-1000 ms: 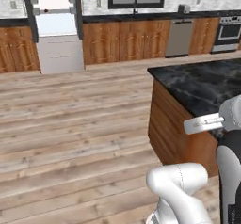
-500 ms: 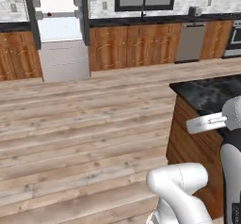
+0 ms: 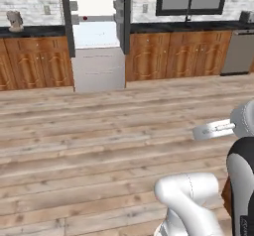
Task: Gather the bell peppers from the fridge and place them on a tray on the dining counter. Then gather the fish and chicken drumstick from the fridge and place them on the other tray.
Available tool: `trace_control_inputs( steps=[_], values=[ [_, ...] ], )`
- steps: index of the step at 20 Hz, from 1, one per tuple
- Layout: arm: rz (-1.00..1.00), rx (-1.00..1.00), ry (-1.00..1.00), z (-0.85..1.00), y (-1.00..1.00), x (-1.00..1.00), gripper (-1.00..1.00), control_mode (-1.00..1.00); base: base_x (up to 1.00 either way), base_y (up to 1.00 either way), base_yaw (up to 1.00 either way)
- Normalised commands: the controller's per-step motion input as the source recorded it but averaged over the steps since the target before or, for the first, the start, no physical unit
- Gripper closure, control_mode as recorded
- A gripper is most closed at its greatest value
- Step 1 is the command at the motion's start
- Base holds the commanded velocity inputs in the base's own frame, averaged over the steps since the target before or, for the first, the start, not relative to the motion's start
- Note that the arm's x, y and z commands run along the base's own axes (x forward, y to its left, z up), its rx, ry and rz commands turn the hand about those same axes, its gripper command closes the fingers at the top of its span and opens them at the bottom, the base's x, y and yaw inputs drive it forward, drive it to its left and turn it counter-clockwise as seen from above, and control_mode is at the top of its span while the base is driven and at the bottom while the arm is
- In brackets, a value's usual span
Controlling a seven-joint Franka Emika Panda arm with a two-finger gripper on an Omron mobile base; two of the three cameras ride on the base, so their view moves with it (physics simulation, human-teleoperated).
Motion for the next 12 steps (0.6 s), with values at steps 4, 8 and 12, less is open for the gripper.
trace_control_inputs(
  steps=[4,8,12],
  values=[
    [0.00,0.00,0.00,0.00,0.00,0.00,-1.00,1.00,1.00,0.00,0.06],
    [0.00,0.00,0.00,0.00,0.00,0.00,-1.00,1.00,1.00,0.13,0.02],
    [0.00,0.00,0.00,0.00,0.00,0.00,-1.00,1.00,1.00,0.12,0.00]
  ],
)
